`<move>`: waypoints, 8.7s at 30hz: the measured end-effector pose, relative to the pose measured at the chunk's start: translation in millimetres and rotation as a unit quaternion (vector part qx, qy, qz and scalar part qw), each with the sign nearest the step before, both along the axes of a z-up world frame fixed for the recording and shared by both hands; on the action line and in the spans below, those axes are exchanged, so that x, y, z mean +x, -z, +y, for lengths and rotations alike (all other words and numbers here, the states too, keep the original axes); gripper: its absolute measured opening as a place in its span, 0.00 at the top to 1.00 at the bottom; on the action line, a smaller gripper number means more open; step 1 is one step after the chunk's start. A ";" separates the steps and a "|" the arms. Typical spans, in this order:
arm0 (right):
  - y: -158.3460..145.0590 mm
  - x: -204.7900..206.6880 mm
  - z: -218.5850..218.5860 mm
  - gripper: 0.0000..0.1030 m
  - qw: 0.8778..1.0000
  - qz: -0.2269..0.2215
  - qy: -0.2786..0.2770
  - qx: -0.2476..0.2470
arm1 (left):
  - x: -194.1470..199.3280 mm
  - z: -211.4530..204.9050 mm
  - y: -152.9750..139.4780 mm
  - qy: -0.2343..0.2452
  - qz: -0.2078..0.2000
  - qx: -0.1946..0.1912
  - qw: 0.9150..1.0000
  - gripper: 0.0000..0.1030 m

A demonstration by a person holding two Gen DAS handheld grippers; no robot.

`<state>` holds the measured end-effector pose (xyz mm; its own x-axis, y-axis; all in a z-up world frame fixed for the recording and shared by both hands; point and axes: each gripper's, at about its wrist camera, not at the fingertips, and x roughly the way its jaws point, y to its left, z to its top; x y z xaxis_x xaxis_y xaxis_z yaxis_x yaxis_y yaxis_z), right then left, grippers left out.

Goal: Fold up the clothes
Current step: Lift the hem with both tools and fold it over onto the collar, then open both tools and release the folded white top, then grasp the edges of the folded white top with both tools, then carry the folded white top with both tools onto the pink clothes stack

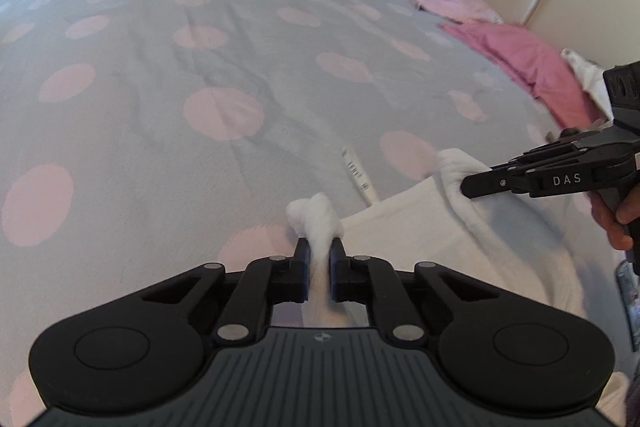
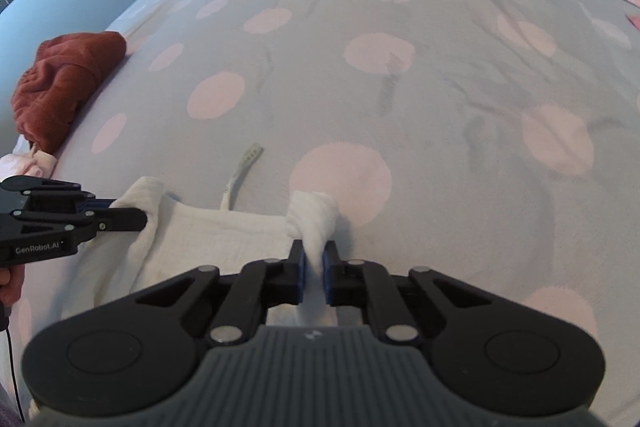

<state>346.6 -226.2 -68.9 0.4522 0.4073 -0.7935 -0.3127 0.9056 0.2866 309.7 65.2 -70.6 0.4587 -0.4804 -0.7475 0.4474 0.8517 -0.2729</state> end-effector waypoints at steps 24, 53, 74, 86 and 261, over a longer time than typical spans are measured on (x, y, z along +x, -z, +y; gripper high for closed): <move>-166.5 -262.6 -46.3 0.90 0.963 -0.190 -0.184 0.060 | -232.1 44.1 -142.0 0.156 -0.154 -0.083 0.972 0.93; -28.4 -402.9 -3.9 0.89 0.885 -0.110 -0.433 -0.127 | -349.6 7.6 -24.7 0.341 -0.050 0.121 0.931 0.93; -38.0 -419.7 -6.4 0.68 0.873 -0.090 -0.459 -0.139 | -382.5 2.1 -35.4 0.404 -0.050 0.147 0.901 0.83; -53.4 -403.9 3.4 0.81 0.912 -0.107 -0.379 -0.116 | -349.0 -4.8 -56.0 0.288 -0.065 0.074 0.953 0.80; -38.2 -127.1 408.9 0.78 0.961 0.065 -0.074 0.260 | -167.3 497.8 -51.3 -0.315 0.002 -0.128 0.940 0.80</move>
<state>219.5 182.7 -30.7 0.2705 0.8158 -0.5113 -0.3584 0.5782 0.7330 142.4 563.0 -19.3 0.7109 -0.2784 -0.6458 -0.1259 0.8531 -0.5063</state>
